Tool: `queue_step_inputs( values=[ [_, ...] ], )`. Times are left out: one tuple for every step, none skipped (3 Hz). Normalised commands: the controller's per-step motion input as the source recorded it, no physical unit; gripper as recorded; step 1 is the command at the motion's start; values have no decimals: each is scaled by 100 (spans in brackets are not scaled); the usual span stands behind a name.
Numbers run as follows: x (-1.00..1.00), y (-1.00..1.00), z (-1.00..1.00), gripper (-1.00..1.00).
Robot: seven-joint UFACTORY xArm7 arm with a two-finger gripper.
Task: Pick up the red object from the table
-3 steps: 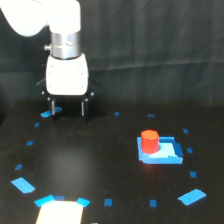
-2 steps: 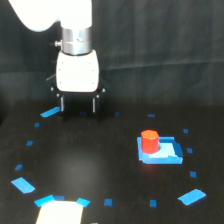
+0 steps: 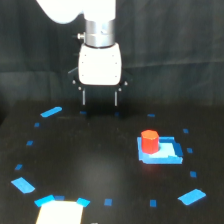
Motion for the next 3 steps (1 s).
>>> queue_step_inputs(
  values=[
    [100,-100,-44,100],
    [100,-100,-45,100],
    [18,-95,-31,-62]
  ],
)
